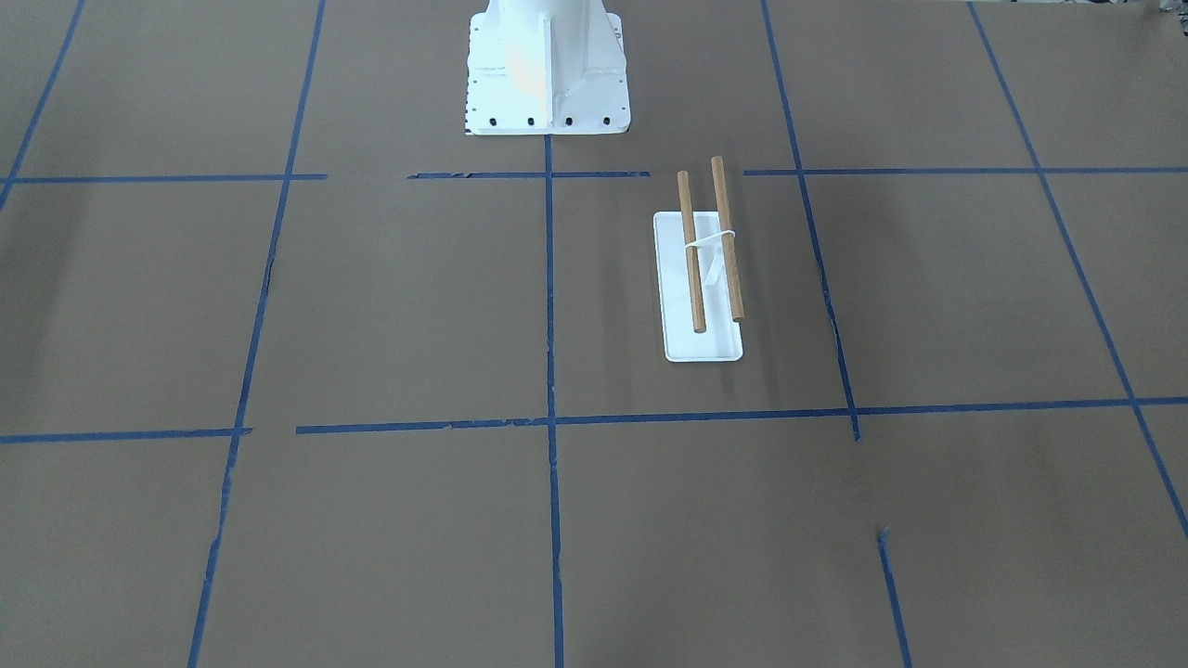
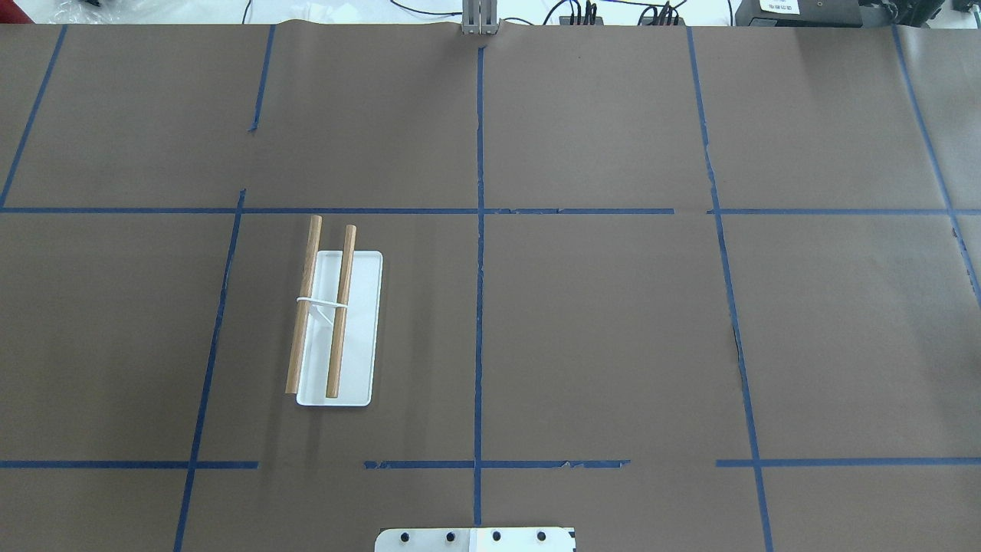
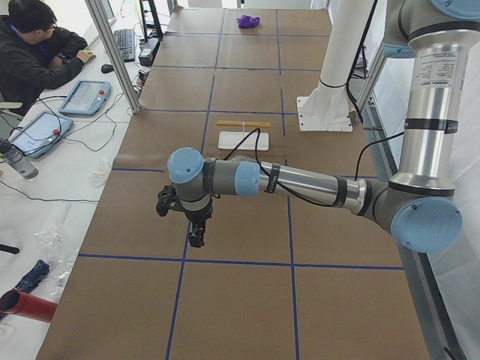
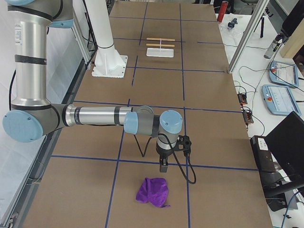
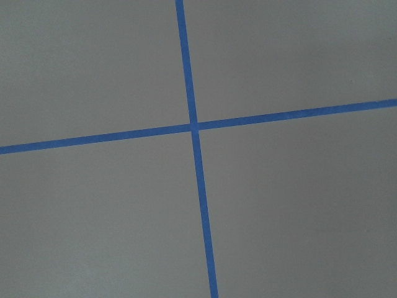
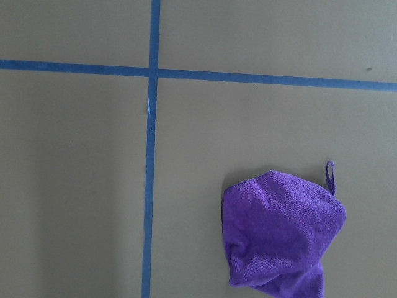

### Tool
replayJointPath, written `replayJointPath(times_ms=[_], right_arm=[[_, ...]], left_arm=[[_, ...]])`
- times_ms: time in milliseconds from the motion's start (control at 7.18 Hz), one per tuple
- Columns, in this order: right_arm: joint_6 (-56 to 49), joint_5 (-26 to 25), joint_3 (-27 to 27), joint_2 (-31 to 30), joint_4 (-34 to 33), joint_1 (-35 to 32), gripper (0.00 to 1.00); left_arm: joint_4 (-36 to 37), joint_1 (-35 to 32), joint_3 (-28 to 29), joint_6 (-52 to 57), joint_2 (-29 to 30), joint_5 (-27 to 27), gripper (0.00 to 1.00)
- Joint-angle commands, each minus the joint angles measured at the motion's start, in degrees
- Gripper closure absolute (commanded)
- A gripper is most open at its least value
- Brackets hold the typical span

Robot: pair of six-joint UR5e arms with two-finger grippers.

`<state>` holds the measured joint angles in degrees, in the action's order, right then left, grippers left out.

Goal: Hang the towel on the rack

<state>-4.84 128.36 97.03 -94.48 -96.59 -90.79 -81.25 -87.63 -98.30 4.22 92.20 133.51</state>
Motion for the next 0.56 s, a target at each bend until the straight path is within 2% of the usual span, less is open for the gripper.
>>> replayJointPath(times_ms=[0, 418], right_arm=[[0.01, -0.04, -0.26, 0.00, 0.00, 0.00, 0.00], [0.09, -0.04, 0.88, 0.00, 0.00, 1.49, 0.00]], left_arm=[[-0.13, 0.00, -0.40, 0.26, 0.00, -0.17, 0.00], [0.04, 1.83, -1.62, -0.09, 0.00, -0.26, 0.00]])
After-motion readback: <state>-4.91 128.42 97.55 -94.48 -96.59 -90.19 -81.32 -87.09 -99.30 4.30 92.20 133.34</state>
